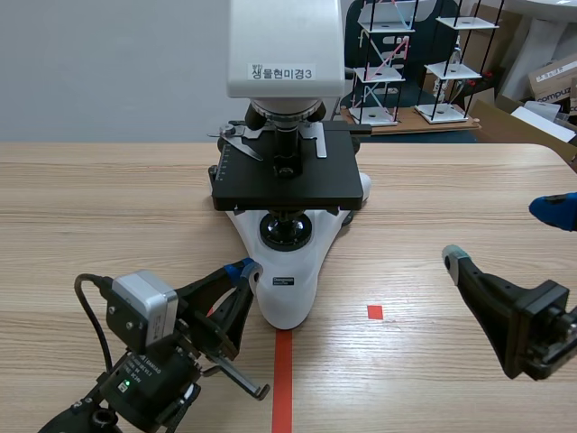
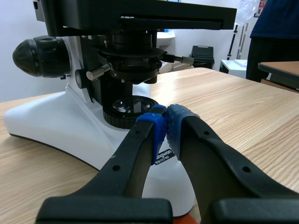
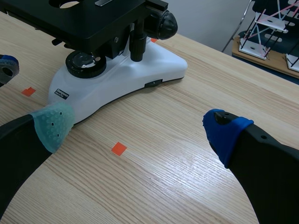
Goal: Point at the diaphragm
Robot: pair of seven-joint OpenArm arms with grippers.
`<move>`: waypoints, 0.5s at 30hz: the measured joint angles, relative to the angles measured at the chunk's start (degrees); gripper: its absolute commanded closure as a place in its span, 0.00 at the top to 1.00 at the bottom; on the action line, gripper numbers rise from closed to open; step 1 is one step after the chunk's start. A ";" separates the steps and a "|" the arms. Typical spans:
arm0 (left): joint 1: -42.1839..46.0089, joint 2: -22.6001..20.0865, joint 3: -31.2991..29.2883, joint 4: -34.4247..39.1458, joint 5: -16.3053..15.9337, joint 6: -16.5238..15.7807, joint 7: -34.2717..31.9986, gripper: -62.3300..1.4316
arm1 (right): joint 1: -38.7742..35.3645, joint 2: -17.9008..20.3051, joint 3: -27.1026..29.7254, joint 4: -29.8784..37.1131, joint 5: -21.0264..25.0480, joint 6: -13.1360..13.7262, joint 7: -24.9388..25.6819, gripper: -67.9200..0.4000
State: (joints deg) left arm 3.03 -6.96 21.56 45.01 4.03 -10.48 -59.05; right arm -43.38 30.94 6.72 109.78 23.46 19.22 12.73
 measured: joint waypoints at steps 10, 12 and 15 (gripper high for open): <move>0.96 -0.02 0.00 0.02 0.11 0.44 -0.63 0.05 | 0.00 0.00 0.00 0.00 0.00 0.00 0.00 0.89; 0.94 -0.02 0.00 0.02 0.11 0.44 -0.63 0.05 | 0.00 0.00 0.00 0.00 0.00 0.00 0.00 0.89; 0.94 -0.02 0.00 0.02 0.09 0.44 -0.63 0.05 | 0.00 0.00 0.00 0.00 0.00 0.00 0.00 0.89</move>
State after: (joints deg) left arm 3.97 -6.98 21.56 45.04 4.12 -10.04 -59.68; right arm -43.38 30.94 6.72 109.78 23.46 19.22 12.73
